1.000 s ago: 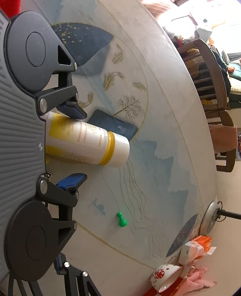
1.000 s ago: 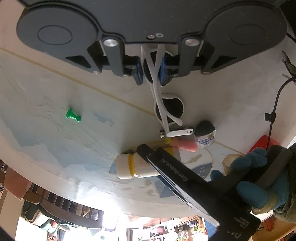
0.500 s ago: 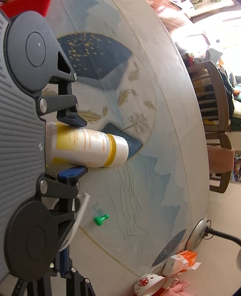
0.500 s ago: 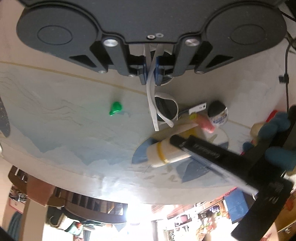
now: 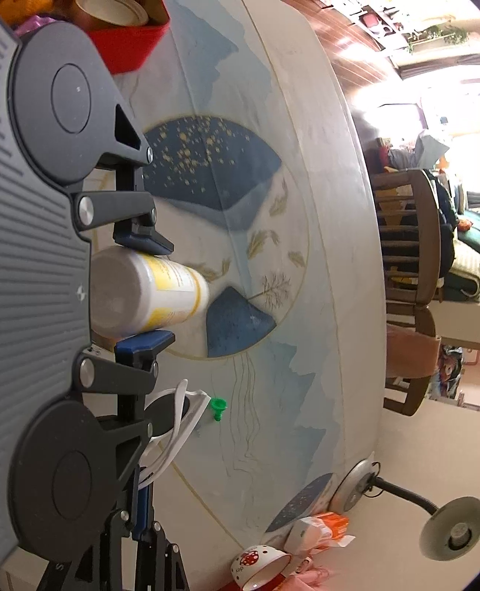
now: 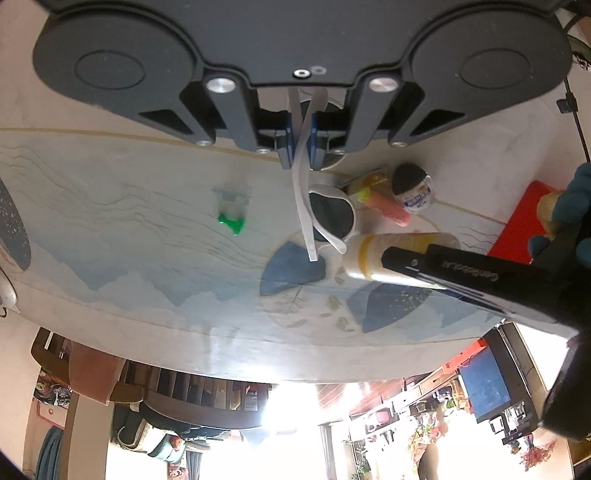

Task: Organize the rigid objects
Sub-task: 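Carry bottle into tin and open left gripper while right gripper carries sunglasses over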

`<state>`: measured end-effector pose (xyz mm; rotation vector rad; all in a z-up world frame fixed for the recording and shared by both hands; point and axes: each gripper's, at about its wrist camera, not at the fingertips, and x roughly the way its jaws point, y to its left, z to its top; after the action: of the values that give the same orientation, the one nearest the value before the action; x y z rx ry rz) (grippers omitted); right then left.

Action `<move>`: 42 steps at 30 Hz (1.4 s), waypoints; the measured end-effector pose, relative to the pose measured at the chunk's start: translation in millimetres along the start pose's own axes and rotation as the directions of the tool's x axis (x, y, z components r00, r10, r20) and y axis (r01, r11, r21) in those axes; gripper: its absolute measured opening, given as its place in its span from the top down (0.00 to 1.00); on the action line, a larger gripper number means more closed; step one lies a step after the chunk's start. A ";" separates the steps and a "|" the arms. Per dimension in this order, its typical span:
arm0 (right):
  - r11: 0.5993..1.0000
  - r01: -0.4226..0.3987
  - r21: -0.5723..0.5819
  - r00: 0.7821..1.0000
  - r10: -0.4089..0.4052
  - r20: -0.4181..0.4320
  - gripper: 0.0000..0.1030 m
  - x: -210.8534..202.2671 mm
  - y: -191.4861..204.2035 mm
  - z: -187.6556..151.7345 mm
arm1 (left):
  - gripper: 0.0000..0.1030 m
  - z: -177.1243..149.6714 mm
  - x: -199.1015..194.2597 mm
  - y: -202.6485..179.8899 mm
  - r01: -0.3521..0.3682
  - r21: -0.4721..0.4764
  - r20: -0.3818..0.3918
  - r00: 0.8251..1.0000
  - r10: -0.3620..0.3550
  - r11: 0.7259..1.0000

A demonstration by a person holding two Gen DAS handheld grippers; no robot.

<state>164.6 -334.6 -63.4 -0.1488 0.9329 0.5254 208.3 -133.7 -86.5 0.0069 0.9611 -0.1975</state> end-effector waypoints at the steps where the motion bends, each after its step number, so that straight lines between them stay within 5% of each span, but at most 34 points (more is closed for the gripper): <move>1: 1.000 -0.002 0.003 1.000 0.002 0.000 0.93 0.0 2.2 1.2 | 0.58 -1.5 -2.9 2.3 -0.003 -0.008 0.002 1.000 0.003 1.000; 32: 0.999 -0.031 -0.039 0.998 0.034 0.062 0.93 0.3 135.4 43.1 | 0.61 -40.8 -137.0 123.9 0.067 -0.131 0.151 0.987 -0.046 0.989; 34: 0.998 -0.038 -0.052 0.997 0.041 0.067 0.93 1.7 147.6 46.7 | 0.68 -43.7 -144.9 136.6 0.063 -0.138 0.161 0.986 -0.040 0.988; 35: 0.997 -0.041 -0.059 0.996 0.046 0.070 0.93 2.9 154.5 49.2 | 0.91 -45.2 -148.0 142.4 0.063 -0.142 0.163 0.986 -0.040 0.988; 42: 0.993 -0.064 -0.100 0.995 0.072 0.076 0.93 17.3 196.1 63.1 | 0.93 -58.0 -158.4 187.5 0.024 -0.183 0.162 0.987 0.006 0.983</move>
<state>122.3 -137.0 -19.9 -0.1831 0.8373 0.6361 105.0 81.8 -6.0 -0.1818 0.8145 -0.1150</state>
